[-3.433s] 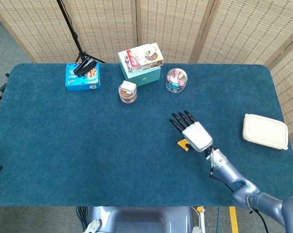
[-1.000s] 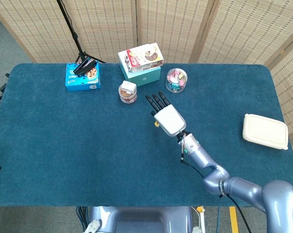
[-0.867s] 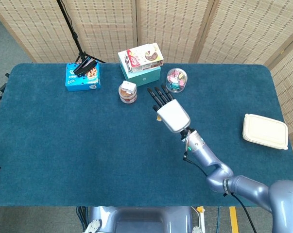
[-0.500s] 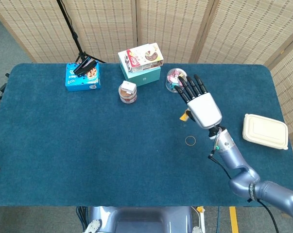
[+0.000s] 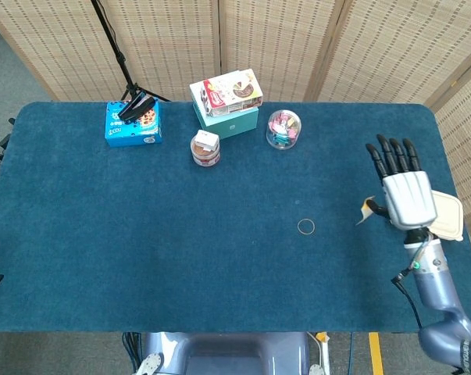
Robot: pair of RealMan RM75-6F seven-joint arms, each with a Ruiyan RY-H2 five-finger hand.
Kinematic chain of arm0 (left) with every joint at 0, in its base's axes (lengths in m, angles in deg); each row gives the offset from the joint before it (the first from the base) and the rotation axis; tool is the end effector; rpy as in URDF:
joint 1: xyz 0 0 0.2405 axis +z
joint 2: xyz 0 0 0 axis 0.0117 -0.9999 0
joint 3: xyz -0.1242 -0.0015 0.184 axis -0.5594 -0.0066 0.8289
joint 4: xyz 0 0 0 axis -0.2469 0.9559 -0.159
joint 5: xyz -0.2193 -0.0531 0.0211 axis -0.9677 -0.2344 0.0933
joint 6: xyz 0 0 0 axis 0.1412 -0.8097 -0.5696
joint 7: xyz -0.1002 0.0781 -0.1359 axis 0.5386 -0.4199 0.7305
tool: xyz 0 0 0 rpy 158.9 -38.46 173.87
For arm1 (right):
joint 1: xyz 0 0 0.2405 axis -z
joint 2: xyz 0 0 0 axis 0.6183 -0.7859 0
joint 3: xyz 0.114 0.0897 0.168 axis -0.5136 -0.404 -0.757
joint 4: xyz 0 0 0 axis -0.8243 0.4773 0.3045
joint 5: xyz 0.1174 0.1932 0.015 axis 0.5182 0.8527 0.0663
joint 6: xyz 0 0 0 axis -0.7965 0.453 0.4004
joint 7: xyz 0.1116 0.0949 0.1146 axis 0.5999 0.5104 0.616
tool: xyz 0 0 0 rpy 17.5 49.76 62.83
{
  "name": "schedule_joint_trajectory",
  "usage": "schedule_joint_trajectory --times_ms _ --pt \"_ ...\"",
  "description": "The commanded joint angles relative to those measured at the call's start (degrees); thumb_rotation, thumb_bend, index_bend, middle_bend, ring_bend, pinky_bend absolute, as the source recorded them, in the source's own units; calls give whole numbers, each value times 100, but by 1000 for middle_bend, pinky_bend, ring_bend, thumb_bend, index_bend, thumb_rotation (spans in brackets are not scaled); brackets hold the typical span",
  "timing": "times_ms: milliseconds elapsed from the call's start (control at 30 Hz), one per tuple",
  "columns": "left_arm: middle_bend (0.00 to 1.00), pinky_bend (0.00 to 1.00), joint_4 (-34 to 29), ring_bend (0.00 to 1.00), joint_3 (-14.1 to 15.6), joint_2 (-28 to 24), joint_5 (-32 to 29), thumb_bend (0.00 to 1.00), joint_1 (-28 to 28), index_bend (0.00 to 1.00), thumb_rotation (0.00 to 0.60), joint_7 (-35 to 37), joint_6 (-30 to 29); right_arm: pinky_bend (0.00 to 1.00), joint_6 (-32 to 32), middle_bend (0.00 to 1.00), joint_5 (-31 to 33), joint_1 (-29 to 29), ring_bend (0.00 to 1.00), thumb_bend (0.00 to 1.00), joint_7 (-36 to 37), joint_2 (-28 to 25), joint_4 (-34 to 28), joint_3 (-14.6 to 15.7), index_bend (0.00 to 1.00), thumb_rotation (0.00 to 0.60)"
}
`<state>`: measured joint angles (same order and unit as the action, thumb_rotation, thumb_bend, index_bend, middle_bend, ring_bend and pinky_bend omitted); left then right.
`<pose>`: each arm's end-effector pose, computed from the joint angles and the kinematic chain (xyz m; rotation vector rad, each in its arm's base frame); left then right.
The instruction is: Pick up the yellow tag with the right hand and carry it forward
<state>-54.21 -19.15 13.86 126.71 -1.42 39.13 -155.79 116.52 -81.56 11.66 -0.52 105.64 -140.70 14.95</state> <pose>-0.2828 0.1985 0.1931 -1.2577 -0.9980 -0.9023 -0.1889 -0.3525 0.1513 1.4497 -0.5192 0.9588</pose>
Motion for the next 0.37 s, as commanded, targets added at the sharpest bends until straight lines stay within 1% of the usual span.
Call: schedule_joint_trajectory --times_ms 33,100,200,367 --pt "0 0 -20 0 23 47 29 101 26 0 600 -107 -48 0 194 0 138 373 0 0 95 -305 -374 179 7 600" --pt "0 0 -7 0 38 85 48 101 52 0 600 -185 -93 0 290 0 123 595 0 0 158 -448 -542 322 14 600" --pt "0 0 39 0 57 150 80 100 86 0 600 -270 -155 0 564 0 14 963 0 0 438 -565 -706 502 16 600" --pt "0 0 89 0 71 201 100 101 131 0 600 -294 -224 0 992 0 -278 1429 0 0 808 -484 -559 755 21 600"
